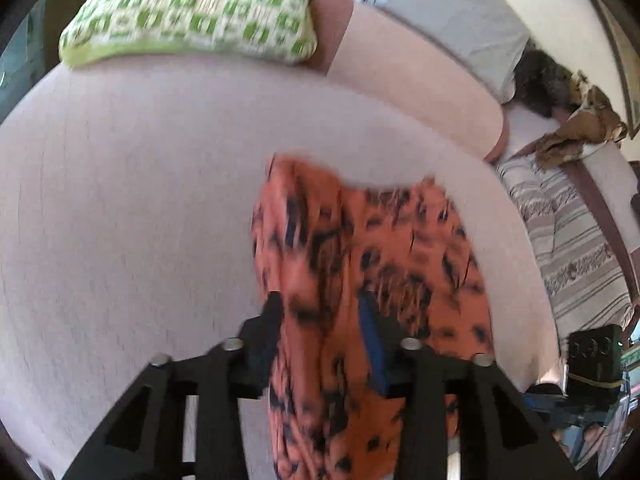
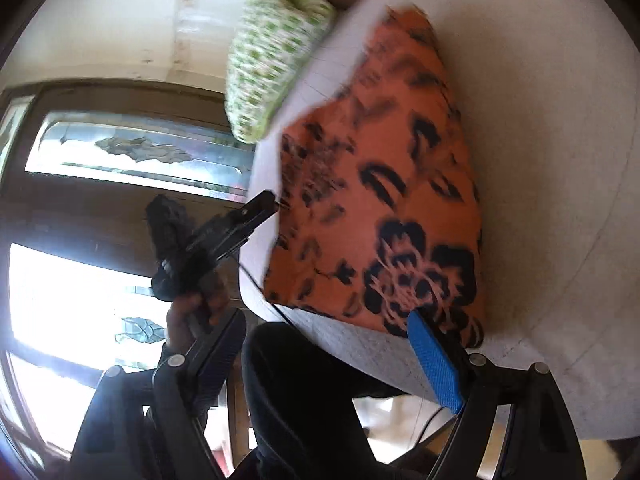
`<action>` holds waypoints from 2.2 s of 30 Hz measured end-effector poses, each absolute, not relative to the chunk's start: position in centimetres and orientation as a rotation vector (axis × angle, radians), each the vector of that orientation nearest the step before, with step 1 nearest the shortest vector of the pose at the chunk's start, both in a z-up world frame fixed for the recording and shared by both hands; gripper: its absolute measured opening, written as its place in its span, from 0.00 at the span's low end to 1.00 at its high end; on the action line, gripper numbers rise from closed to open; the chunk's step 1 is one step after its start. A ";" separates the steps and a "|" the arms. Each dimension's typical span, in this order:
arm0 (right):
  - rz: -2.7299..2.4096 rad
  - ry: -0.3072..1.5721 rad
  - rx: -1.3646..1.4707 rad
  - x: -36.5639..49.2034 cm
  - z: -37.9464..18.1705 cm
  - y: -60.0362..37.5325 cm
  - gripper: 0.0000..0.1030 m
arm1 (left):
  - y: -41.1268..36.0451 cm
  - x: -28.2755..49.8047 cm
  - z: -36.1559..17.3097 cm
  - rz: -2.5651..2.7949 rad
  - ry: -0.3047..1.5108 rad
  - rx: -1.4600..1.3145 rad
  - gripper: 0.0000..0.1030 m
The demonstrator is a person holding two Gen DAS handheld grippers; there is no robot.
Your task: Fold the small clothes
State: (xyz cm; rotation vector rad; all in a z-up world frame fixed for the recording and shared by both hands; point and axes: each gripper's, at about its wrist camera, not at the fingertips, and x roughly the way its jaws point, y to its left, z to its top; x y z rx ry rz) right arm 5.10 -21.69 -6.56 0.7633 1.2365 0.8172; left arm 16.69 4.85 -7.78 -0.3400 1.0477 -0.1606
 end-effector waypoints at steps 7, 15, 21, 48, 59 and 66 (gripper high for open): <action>0.672 1.188 0.785 10.8 -6.7 -24.8 0.84 | 5.0 24.0 -11.7 -0.086 1.148 -0.267 0.20; 0.671 1.338 0.746 13.8 -11.7 -22.1 0.83 | 6.6 23.6 -11.6 -0.056 1.115 -0.261 0.34; 0.693 1.282 0.862 13.6 -10.3 -23.7 0.83 | 1.8 19.1 -5.2 -0.141 0.918 -0.176 0.32; 0.636 1.225 0.953 15.1 -11.3 -23.6 0.85 | -2.1 17.8 -12.7 -0.153 1.020 -0.118 0.25; 0.572 1.299 0.831 15.5 -13.1 -21.8 0.62 | -1.3 17.7 -12.8 -0.181 1.005 -0.155 0.25; 0.553 1.257 0.821 21.8 -12.6 -18.7 0.75 | -1.2 17.6 -12.9 -0.176 1.000 -0.170 0.25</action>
